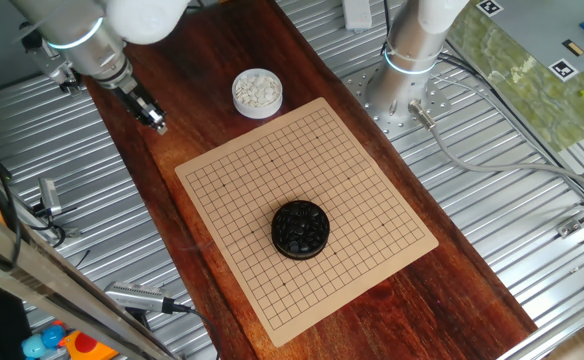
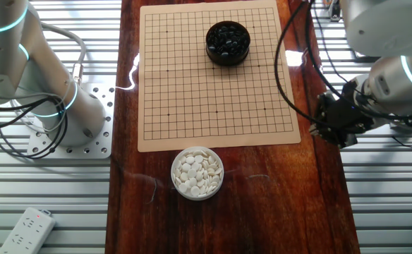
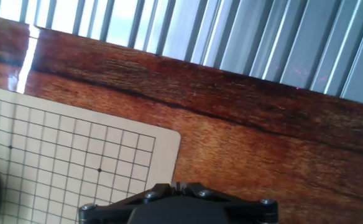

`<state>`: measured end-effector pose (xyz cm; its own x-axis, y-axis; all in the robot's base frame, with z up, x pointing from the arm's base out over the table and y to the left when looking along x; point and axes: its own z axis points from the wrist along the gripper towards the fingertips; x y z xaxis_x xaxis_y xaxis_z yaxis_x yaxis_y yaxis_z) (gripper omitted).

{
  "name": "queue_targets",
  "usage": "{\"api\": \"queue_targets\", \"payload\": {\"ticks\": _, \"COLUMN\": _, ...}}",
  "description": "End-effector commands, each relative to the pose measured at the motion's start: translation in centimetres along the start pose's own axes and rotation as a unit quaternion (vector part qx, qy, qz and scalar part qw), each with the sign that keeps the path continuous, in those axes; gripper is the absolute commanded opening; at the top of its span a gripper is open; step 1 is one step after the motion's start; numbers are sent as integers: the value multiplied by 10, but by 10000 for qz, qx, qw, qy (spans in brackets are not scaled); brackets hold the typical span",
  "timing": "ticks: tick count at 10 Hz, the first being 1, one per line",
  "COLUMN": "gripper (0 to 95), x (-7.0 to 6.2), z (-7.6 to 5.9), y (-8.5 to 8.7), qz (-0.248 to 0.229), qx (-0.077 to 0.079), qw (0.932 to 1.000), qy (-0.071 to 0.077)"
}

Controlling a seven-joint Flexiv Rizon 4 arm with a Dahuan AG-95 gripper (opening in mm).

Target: Play the first move as black on the 3-4 point in the upper right corner of the Go board

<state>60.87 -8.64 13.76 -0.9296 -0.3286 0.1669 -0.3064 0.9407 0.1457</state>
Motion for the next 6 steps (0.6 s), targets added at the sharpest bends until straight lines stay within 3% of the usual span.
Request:
{"api": "queue_targets", "payload": {"ticks": 1, "gripper": 0, "x": 0, "z": 2, "y": -2, "qz": -85, "qx": 10, "qw": 10000, "qy": 3}}
{"api": "queue_targets", "payload": {"ticks": 3, "gripper": 0, "x": 3, "z": 8, "y": -11, "qz": -194, "qx": -51, "qw": 9998, "qy": 8}}
{"api": "queue_targets", "payload": {"ticks": 6, "gripper": 0, "x": 4, "z": 9, "y": -13, "qz": -156, "qx": -20, "qw": 9999, "qy": 11}}
